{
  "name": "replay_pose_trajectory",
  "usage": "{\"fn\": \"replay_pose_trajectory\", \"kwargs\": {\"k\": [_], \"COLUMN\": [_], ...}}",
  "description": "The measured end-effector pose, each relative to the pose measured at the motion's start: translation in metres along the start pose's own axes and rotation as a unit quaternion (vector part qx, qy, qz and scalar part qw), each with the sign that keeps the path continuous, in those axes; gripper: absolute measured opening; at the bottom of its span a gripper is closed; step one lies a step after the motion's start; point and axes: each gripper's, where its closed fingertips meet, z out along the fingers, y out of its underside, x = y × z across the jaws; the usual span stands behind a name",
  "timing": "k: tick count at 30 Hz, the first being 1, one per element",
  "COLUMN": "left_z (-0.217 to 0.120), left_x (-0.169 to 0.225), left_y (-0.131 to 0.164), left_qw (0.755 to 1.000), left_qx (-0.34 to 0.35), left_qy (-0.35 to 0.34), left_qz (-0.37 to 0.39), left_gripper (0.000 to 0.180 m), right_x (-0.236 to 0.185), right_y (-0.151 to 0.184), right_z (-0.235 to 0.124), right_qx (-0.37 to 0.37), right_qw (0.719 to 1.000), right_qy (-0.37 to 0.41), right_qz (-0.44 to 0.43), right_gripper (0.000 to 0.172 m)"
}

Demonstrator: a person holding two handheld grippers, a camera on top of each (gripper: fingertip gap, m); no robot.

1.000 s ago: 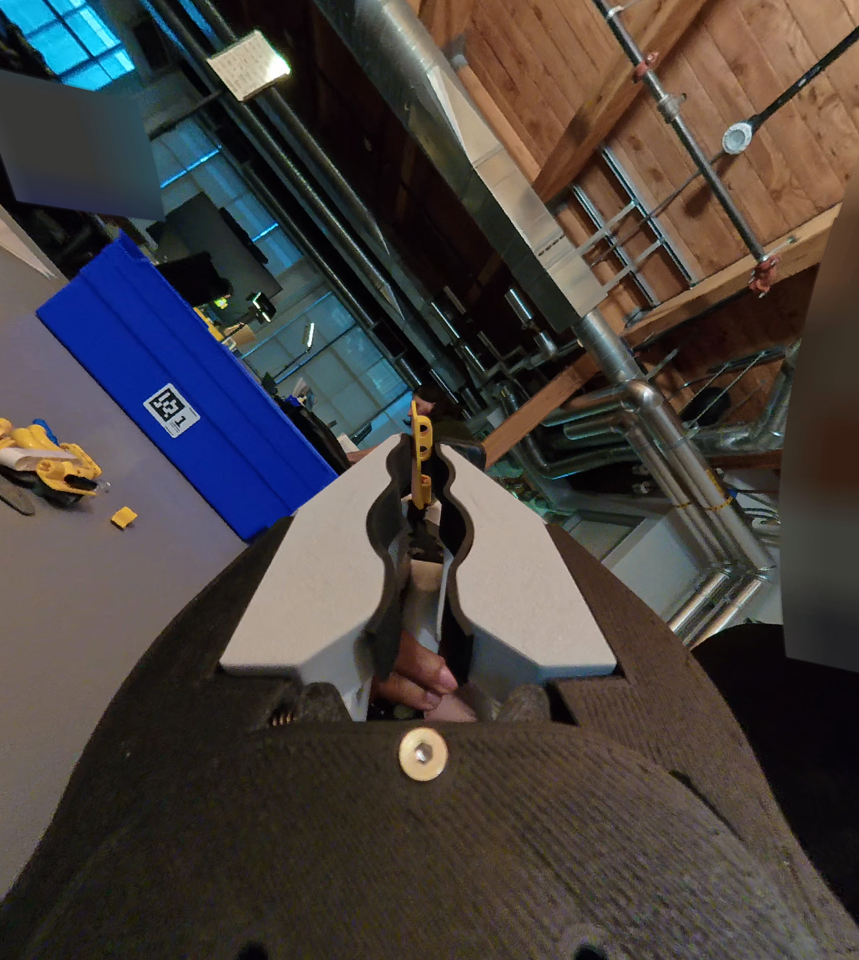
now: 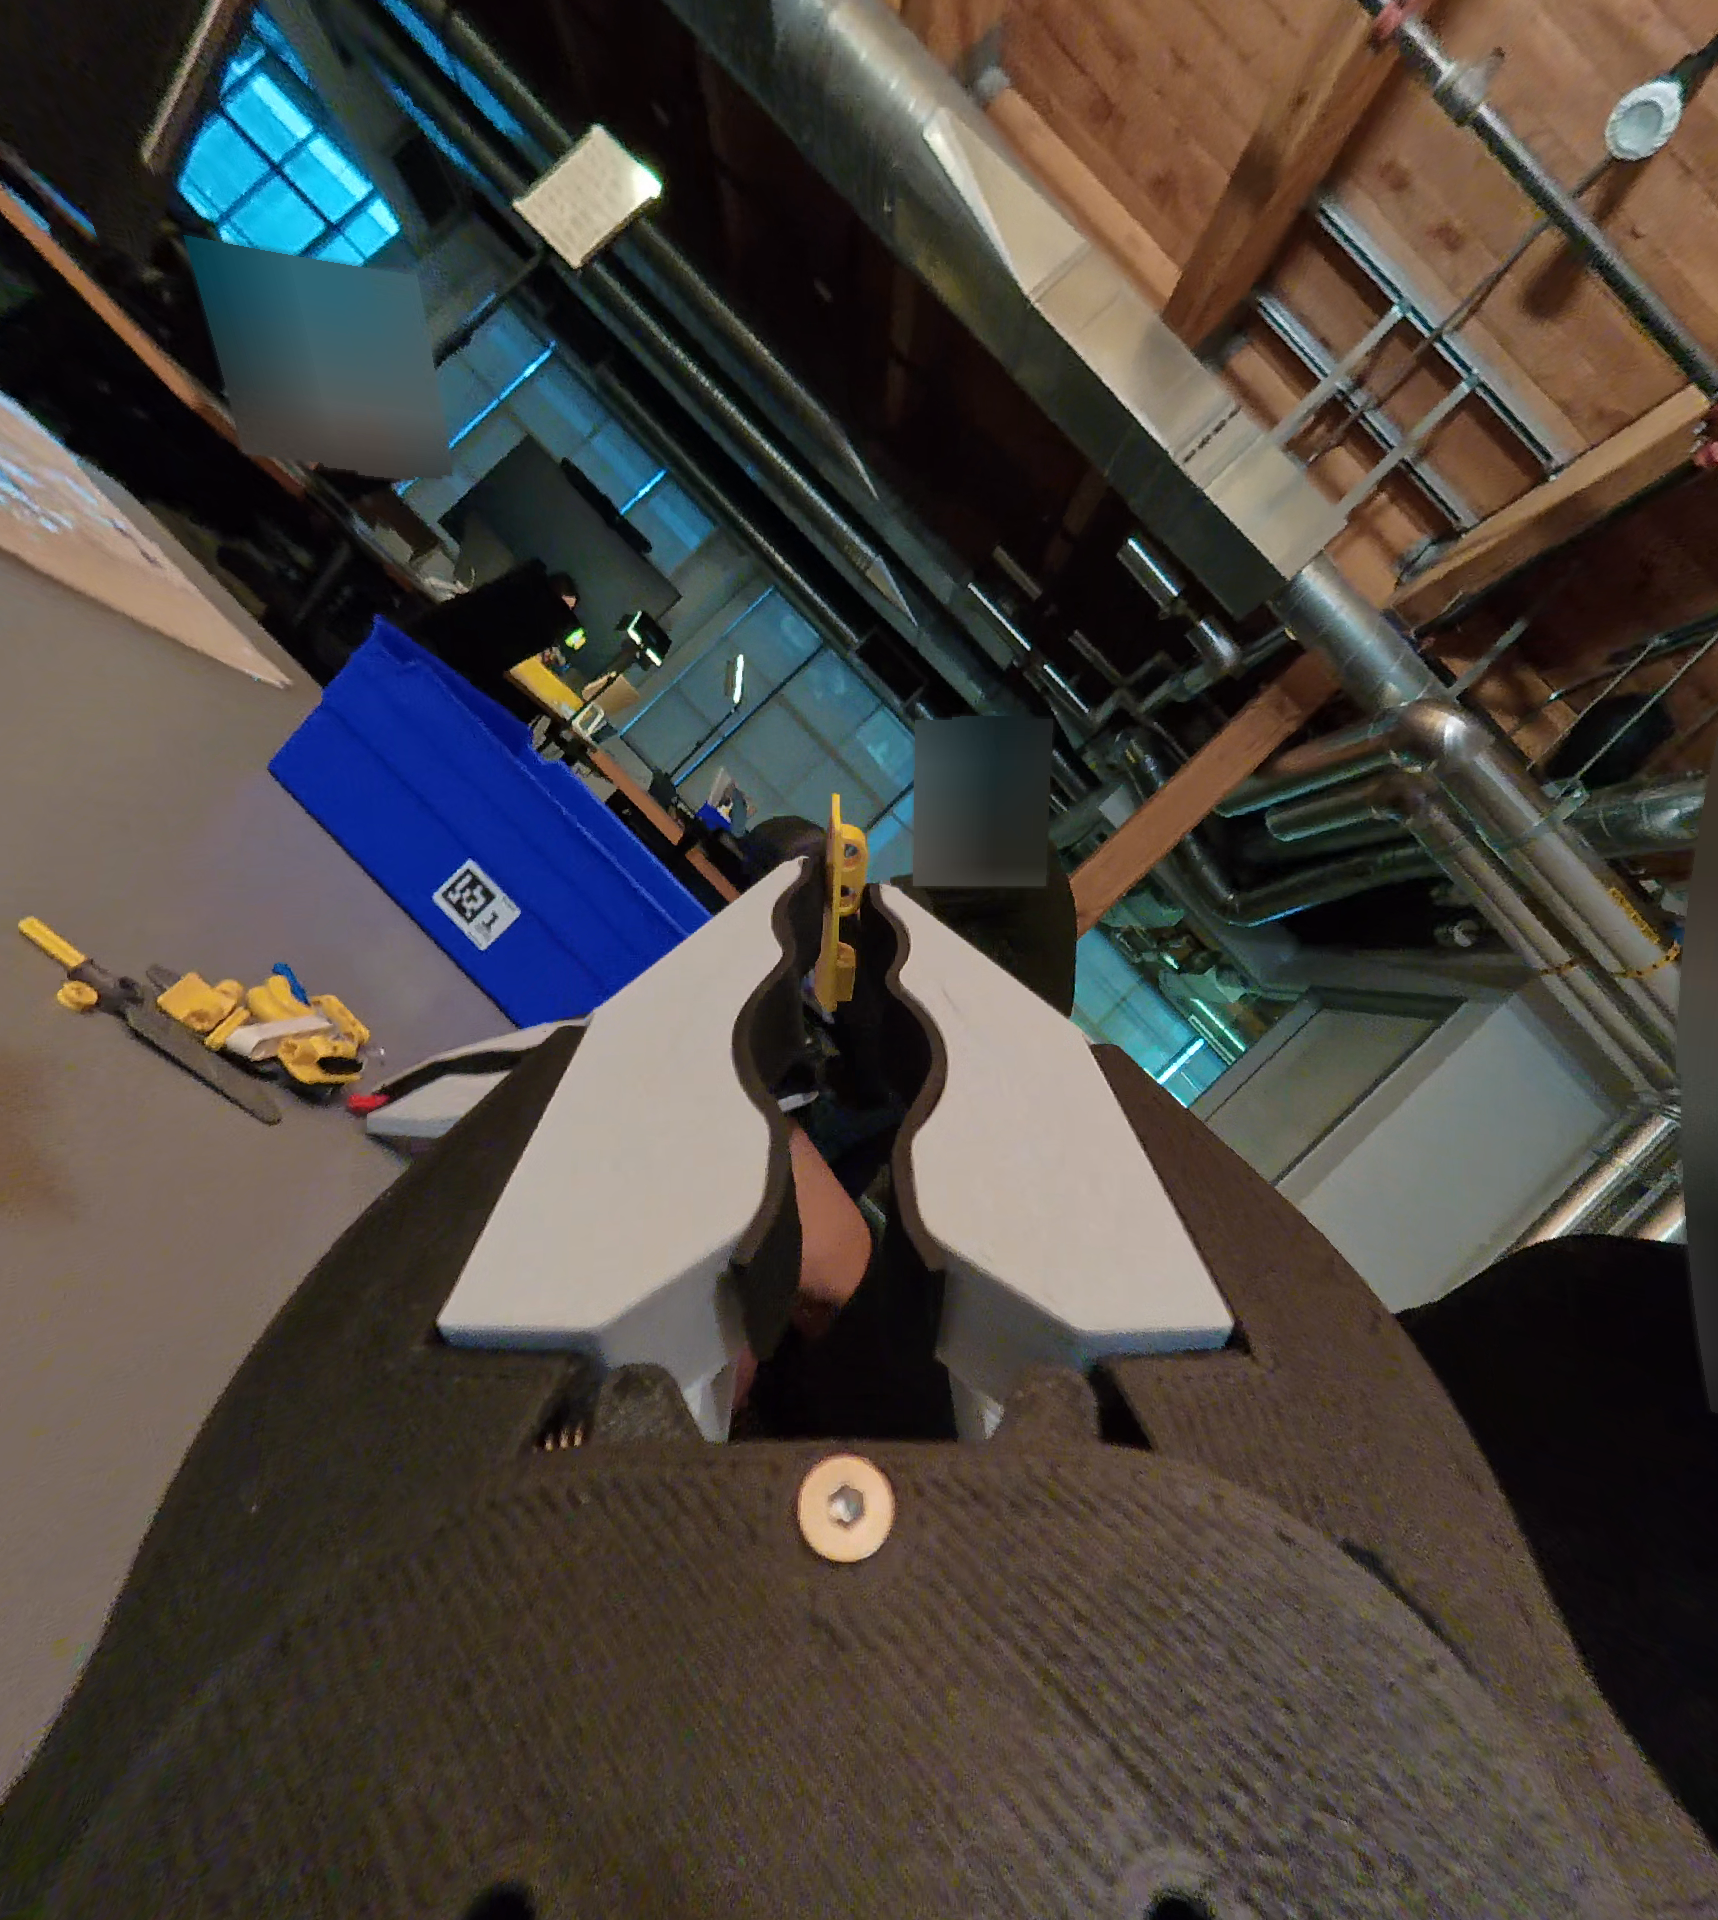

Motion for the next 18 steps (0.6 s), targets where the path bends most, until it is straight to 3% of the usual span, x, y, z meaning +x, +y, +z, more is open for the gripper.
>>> {"fn": "replay_pose_trajectory", "kwargs": {"k": [3, 6, 11, 13, 18], "left_z": [0.002, 0.004, 0.012, 0.016, 0.022], "left_x": [-0.013, -0.023, -0.025, -0.022, -0.012], "left_y": [0.011, 0.021, 0.033, 0.038, 0.046], "left_qw": [0.999, 0.998, 0.997, 0.996, 0.993], "left_qx": [-0.024, -0.04, -0.051, -0.057, -0.057], "left_qy": [-0.013, -0.018, -0.008, 0.001, 0.031], "left_qz": [-0.022, -0.041, -0.058, -0.063, -0.094], "left_gripper": [0.003, 0.003, 0.003, 0.004, 0.003], "right_x": [-0.005, -0.035, -0.118, -0.128, -0.125], "right_y": [-0.009, -0.031, -0.062, -0.066, -0.064], "right_z": [-0.013, -0.042, -0.097, -0.103, -0.09], "right_qx": [0.038, 0.121, 0.25, 0.269, 0.253], "right_qw": [0.999, 0.99, 0.927, 0.912, 0.916], "right_qy": [-0.014, -0.075, -0.278, -0.306, -0.303], "right_qz": [0.013, 0.008, 0.024, 0.04, 0.074], "right_gripper": [0.019, 0.026, 0.027, 0.027, 0.02]}}
